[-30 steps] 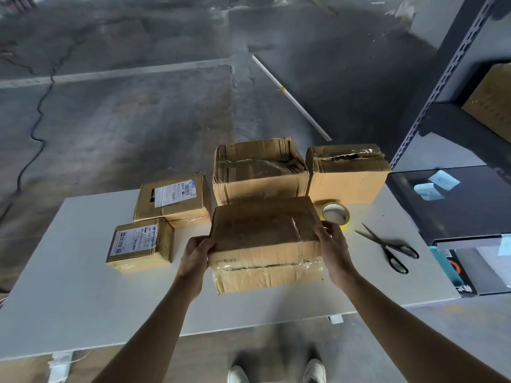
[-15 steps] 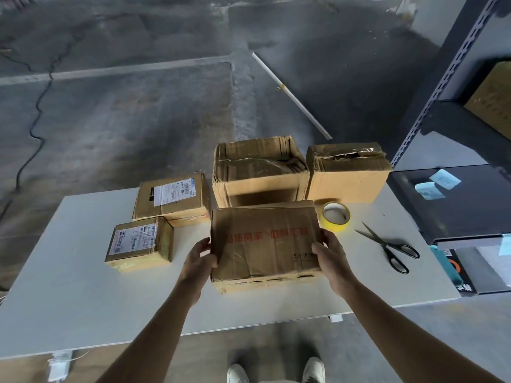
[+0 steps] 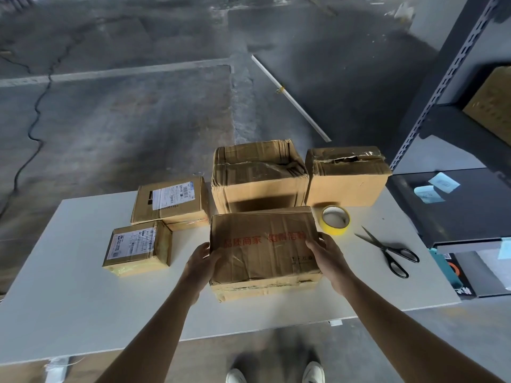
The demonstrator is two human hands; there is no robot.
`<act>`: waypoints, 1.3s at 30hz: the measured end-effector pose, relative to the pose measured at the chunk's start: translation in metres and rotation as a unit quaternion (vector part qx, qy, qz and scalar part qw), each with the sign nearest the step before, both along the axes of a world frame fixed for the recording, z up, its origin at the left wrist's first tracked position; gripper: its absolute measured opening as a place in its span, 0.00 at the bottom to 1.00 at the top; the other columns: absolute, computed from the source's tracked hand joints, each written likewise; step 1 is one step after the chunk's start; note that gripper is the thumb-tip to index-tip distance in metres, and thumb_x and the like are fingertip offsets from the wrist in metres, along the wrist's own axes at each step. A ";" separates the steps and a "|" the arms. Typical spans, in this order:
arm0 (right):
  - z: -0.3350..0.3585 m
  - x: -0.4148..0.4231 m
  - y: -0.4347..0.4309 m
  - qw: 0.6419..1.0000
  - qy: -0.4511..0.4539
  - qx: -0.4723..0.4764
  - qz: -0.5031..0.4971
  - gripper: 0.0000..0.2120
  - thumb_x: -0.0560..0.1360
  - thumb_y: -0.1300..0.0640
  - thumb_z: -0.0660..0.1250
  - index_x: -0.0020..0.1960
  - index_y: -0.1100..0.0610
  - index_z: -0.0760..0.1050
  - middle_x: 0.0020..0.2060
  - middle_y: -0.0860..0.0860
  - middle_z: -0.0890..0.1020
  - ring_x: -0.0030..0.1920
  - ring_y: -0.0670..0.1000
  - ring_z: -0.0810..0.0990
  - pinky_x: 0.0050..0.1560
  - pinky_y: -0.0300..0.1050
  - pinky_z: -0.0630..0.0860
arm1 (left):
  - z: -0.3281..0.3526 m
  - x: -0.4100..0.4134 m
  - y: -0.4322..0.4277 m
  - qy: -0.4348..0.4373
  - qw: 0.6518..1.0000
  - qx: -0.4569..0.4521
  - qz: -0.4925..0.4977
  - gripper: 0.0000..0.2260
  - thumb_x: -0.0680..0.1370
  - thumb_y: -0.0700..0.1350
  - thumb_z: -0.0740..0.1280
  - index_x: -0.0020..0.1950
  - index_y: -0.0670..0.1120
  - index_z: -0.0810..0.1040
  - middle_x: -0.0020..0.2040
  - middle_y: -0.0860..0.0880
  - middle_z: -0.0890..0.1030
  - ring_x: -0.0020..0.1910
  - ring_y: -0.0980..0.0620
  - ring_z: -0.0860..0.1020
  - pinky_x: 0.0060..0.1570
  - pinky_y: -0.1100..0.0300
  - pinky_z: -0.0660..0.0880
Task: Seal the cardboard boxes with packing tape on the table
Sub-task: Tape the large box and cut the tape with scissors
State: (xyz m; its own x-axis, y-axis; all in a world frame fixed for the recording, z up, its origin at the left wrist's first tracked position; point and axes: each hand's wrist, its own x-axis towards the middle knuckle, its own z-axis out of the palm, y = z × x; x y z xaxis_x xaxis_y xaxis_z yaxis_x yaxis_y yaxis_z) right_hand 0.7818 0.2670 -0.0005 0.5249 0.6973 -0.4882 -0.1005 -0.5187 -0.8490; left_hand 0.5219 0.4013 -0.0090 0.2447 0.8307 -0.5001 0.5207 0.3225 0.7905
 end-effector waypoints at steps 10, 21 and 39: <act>0.004 -0.002 0.003 1.000 -0.005 0.019 -0.010 0.13 0.81 0.50 0.63 0.63 0.52 0.67 0.57 0.49 0.78 0.57 0.52 0.75 0.51 0.50 0.73 | 0.015 0.007 0.001 -0.042 0.999 0.017 0.009 0.15 0.83 0.53 0.60 0.66 0.47 0.70 0.55 0.48 0.81 0.50 0.49 0.82 0.36 0.64 0.78; 0.005 -0.002 0.009 0.995 -0.041 0.069 -0.056 0.12 0.80 0.48 0.65 0.56 0.56 0.71 0.50 0.49 0.81 0.51 0.50 0.79 0.42 0.47 0.75 | 0.032 0.009 -0.004 -0.118 0.991 0.069 -0.007 0.26 0.73 0.70 0.58 0.58 0.53 0.78 0.48 0.46 0.82 0.47 0.47 0.82 0.43 0.51 0.82; 0.018 -0.007 -0.006 0.988 0.001 0.155 -0.019 0.25 0.81 0.35 0.49 0.51 0.52 0.76 0.38 0.51 0.82 0.38 0.46 0.82 0.35 0.36 0.77 | 0.032 0.008 -0.008 -0.163 0.984 -0.005 0.076 0.27 0.78 0.69 0.48 0.69 0.56 0.66 0.63 0.55 0.73 0.61 0.49 0.73 0.62 0.46 0.71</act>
State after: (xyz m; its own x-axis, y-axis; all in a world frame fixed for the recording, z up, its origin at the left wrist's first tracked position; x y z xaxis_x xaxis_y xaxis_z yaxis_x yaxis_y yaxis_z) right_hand 0.7744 0.2613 0.0176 0.5526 0.7936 -0.2548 -0.1166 -0.2291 -0.9664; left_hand 0.5298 0.3934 0.0230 0.2666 0.8654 -0.4243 0.1849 0.3861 0.9037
